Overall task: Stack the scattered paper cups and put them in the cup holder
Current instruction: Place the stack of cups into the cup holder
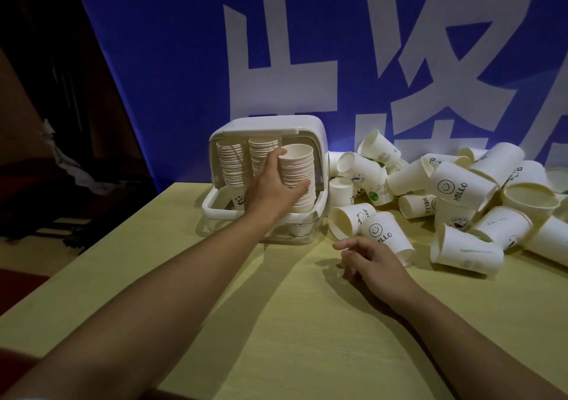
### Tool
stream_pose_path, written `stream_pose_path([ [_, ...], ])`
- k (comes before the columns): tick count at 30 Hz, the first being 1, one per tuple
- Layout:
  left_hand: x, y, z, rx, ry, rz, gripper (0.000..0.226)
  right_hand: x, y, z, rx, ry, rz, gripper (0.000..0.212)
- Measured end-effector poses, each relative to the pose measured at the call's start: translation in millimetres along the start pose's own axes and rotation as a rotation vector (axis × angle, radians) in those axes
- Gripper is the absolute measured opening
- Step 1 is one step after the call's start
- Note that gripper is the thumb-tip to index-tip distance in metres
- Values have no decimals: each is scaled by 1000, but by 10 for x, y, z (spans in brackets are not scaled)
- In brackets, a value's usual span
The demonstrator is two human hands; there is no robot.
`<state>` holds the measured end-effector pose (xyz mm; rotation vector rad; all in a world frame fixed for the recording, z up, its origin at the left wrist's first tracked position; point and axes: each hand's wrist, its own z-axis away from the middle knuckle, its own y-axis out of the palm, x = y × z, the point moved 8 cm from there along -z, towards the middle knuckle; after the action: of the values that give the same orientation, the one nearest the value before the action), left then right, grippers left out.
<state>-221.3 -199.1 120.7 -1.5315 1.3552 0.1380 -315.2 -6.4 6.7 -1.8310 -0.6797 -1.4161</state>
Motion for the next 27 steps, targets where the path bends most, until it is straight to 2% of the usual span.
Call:
stream_pose_path([
  [2,29,117,19,55,-73,44,102,-7,-5,-4,-5,1,9,21],
  [4,84,189,17,60,-170,84,112,-12,-5,-7,-12,3,-2,21],
  [10,116,253,-124,-43,-332,184,91,-3,-2,5,-8,11,5,20],
  [18,58,457,-237,-163,-368,88,97,-36,2,-26,-5,20,-17,20],
  [27,-65,599,-291,-190,-460,58,84,-20,6,-31,-3,7,2,21],
])
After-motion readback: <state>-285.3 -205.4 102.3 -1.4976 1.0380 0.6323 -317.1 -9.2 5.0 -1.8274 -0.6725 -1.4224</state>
